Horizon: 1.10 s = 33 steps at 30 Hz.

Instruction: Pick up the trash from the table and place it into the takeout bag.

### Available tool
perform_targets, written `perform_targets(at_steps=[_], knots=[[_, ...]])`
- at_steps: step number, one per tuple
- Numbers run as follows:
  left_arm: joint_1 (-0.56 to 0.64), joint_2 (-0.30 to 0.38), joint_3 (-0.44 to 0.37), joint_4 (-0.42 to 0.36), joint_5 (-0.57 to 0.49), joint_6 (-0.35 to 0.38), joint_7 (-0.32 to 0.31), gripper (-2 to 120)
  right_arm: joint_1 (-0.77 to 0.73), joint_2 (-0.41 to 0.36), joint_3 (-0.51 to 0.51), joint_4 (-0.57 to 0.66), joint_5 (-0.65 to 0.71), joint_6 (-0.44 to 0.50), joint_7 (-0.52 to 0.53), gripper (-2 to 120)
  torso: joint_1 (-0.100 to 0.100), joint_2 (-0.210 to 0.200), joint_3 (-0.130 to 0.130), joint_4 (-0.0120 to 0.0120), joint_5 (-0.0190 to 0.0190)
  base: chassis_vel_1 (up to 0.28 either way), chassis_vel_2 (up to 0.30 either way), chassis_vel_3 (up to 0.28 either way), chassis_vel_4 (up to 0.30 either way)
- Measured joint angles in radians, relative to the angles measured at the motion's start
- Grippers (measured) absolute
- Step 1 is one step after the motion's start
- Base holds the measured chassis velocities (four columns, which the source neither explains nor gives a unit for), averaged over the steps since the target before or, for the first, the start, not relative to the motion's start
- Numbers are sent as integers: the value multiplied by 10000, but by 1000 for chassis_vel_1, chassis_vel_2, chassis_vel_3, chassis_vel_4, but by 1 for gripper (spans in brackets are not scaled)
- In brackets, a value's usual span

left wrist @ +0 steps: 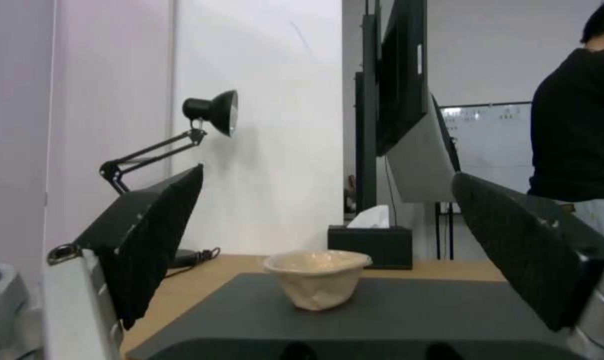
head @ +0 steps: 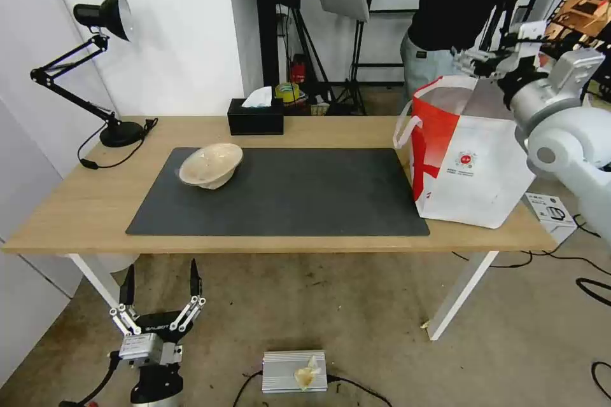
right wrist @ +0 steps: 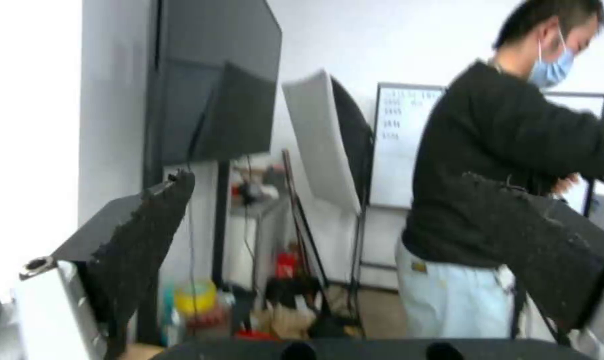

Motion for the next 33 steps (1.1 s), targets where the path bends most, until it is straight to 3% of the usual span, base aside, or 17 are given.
perform_targets(at_steps=[8,18,23,29,33], knots=[[7,-35,-74,-59,-18,-2,-10,100,-645,-59,362,1270,275,535,594,100,0,0,0,0,-1,0,0,0,0],[106,-246,-229,-198,-12,-20,-20,100,-3488,474,1565,3364,-76,1719,624,100,0,0,-1,0,0,0,0,0,0],[159,-302,-329,-262,-13,-50,-23,100,-5775,1132,2259,4438,-1298,2265,665,100,0,0,-1,1,1,0,0,0,0],[181,-325,-346,-343,-35,-56,-33,100,-7519,1712,2963,5030,-2664,2282,850,100,0,1,-1,0,0,0,0,0,0],[141,-295,-348,-414,-187,-57,-71,100,-9503,2392,3383,5299,-4144,2282,860,100,-1,1,-2,0,1,0,0,0,0]])
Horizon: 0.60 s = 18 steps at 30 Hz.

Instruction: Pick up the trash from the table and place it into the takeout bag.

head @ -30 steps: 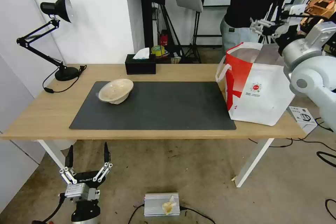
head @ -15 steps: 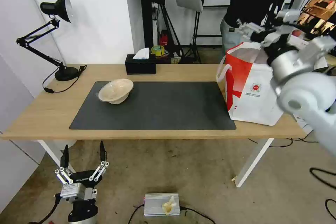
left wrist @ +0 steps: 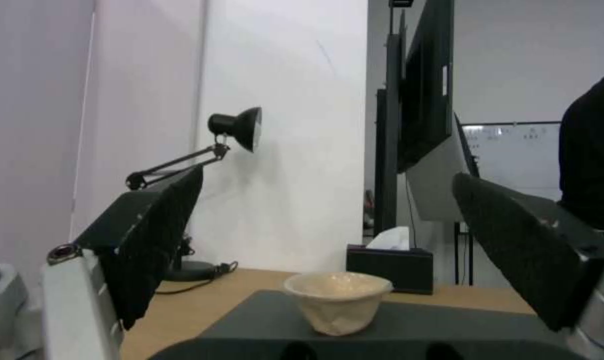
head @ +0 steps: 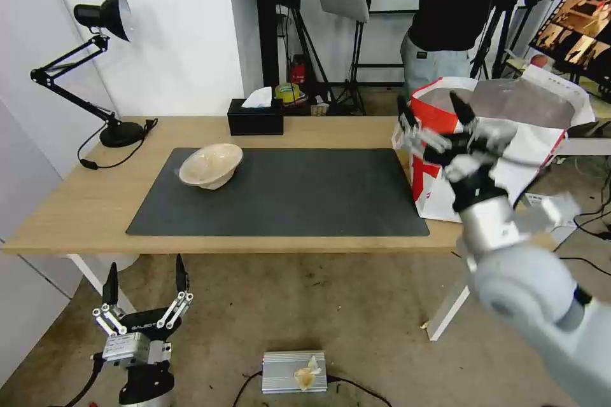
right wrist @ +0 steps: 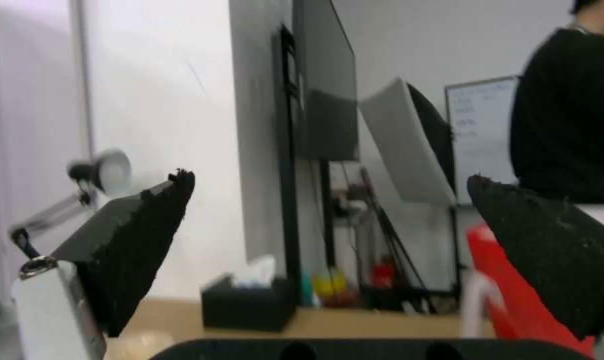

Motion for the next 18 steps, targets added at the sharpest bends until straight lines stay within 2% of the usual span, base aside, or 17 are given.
perform_targets(at_steps=[2,5,9,11,18], knots=[[-15,19,-23,11,-2,0,1,100,-273,111,40,5,-225,-1,-1,100,-1,0,0,-1,0,0,0,0,0],[-21,145,-63,42,-57,-2,4,100,-1447,512,117,-6,-1392,32,-18,100,0,0,1,-1,-1,0,0,0,0],[-18,275,-77,51,-113,-3,6,100,-1999,646,116,-66,-2023,64,-20,100,-1,0,1,-1,0,0,0,0,0],[-6,613,-99,41,-299,1,118,100,-3072,999,203,-97,-3223,182,80,100,0,0,1,1,-1,0,0,0,0],[53,778,-140,-55,-429,11,228,100,-4211,1399,221,-88,-4293,182,409,100,-1,0,1,-1,0,0,0,0,0]])
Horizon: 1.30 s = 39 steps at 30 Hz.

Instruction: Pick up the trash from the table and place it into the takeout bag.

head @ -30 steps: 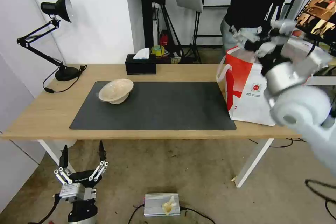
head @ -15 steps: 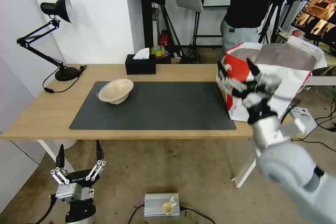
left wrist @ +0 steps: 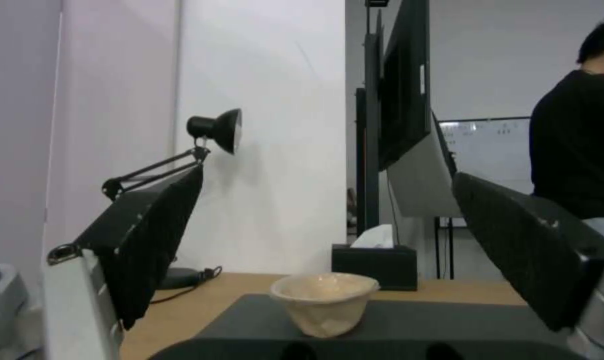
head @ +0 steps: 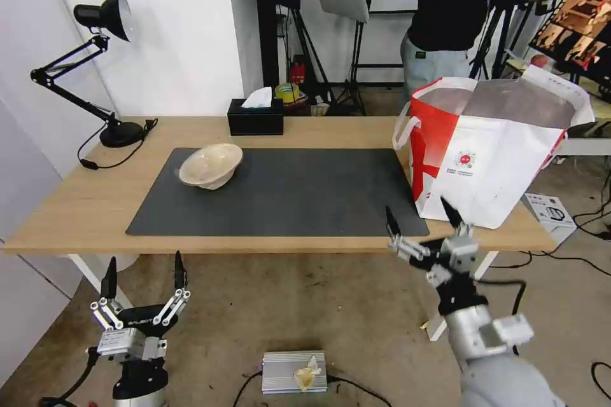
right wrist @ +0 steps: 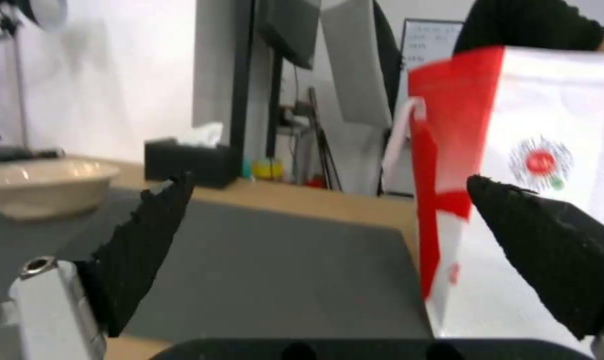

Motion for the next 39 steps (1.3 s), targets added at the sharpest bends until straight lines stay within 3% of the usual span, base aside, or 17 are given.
perform_targets(at_steps=[4,39], knots=[[9,117,-34,-39,-57,4,16,100,-719,394,-145,196,-624,-88,246,100,1,0,0,0,0,0,0,0,0],[26,-156,-182,-2,-54,13,87,100,-1676,793,-801,341,-1436,-210,804,100,2,-1,1,1,1,0,0,0,0]])
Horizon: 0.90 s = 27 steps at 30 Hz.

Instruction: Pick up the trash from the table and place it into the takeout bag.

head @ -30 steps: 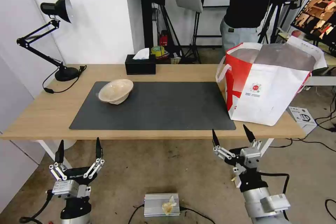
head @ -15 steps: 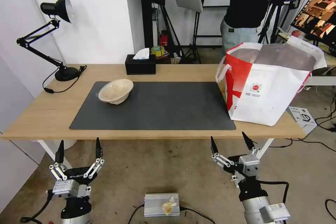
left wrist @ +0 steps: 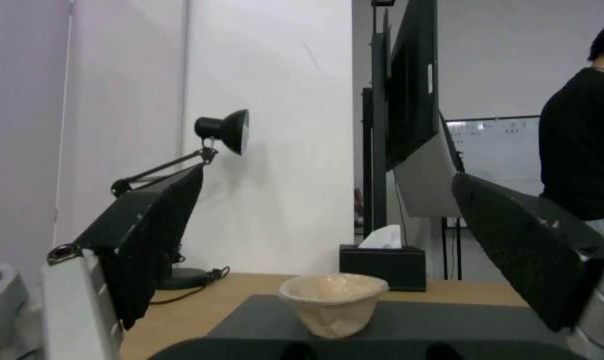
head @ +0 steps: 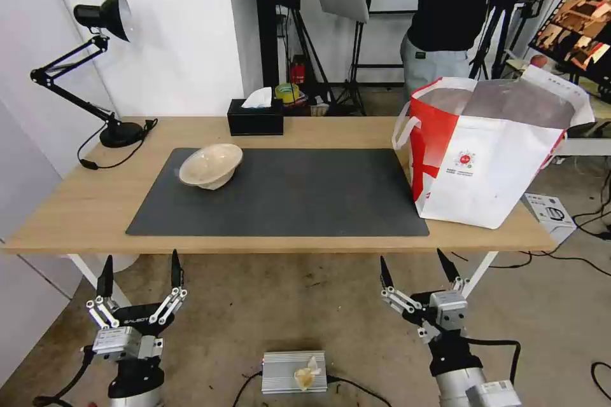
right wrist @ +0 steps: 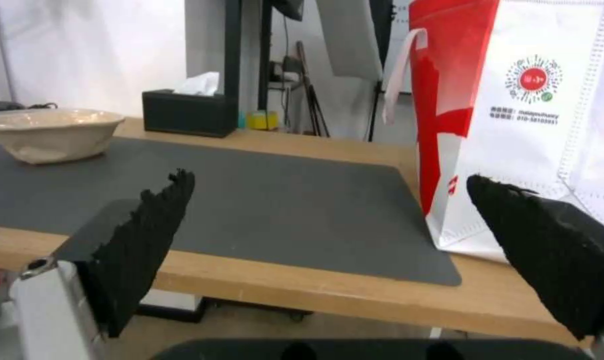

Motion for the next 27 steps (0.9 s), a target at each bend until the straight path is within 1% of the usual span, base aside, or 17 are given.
perform_targets(at_steps=[10,16,21,23,27], knots=[[-44,-6,-63,-16,93,34,-62,100,-2,14,-12,-7,0,-4,7,100,0,0,0,0,0,0,0,0,0],[-84,101,-25,-106,1,41,-90,100,0,12,-11,-13,4,-4,7,100,0,0,0,1,0,0,0,0,0],[-163,279,-12,-257,-353,160,-176,100,3,11,-9,-15,6,-5,8,100,0,0,0,1,0,0,0,0,0],[-287,531,16,-496,-872,421,-430,100,4,11,-7,-15,8,-4,6,100,0,0,0,1,-1,0,0,0,0],[-376,804,-4,-720,-1389,688,-546,100,5,10,-6,-15,9,-4,6,100,0,0,0,0,0,0,0,0,0]])
